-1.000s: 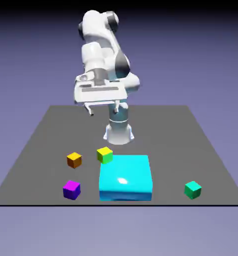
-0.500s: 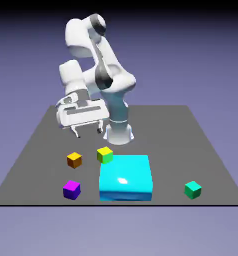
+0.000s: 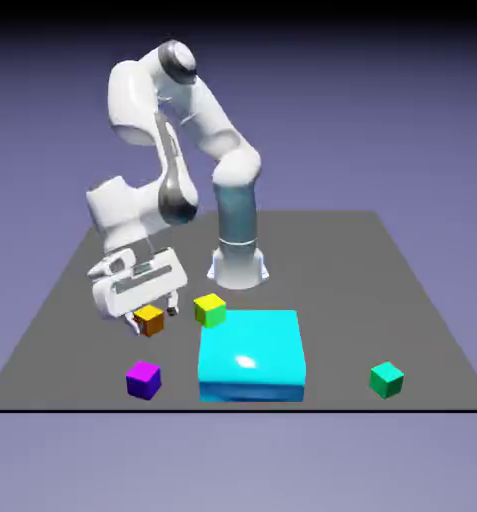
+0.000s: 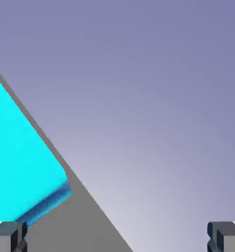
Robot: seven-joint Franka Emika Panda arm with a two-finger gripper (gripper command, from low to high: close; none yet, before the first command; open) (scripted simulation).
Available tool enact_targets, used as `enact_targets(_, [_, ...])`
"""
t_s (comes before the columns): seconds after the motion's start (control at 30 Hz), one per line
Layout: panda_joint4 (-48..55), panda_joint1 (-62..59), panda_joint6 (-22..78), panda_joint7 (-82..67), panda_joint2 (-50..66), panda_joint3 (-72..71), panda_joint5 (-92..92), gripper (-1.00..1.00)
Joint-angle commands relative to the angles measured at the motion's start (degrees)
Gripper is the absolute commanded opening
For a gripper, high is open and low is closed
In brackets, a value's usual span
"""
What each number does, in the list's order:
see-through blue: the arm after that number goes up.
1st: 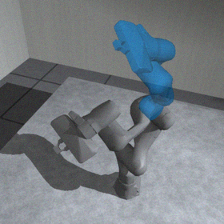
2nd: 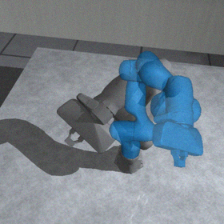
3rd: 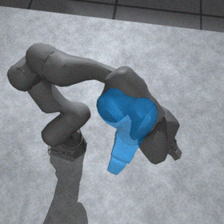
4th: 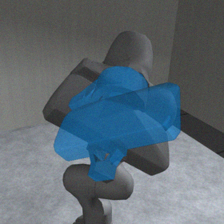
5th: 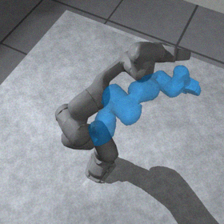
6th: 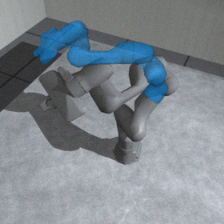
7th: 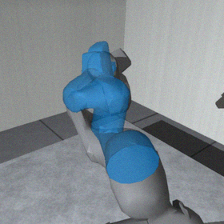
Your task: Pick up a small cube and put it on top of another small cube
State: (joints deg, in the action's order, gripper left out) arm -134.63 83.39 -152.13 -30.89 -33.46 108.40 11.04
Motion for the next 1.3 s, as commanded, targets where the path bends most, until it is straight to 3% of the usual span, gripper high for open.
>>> enact_targets(0.0, [0.51,1.59,0.42,-1.41,-0.02,2.08,0.21,0.00])
enact_targets(0.37, [5.30,16.61,4.39,-14.74,-0.16,21.78,2.22,0.00])
enact_targets(0.53, [7.29,25.73,-3.02,-11.52,-8.11,31.08,7.66,0.00])
enact_targets(0.57, [7.29,25.74,-3.02,-11.52,-8.11,31.09,7.66,-1.00])
enact_targets(0.77, [4.53,17.22,3.98,-14.38,0.71,22.41,0.94,-1.00])
enact_targets(1.27, [-17.83,34.81,-7.93,-4.04,26.26,40.86,-36.44,-1.00])
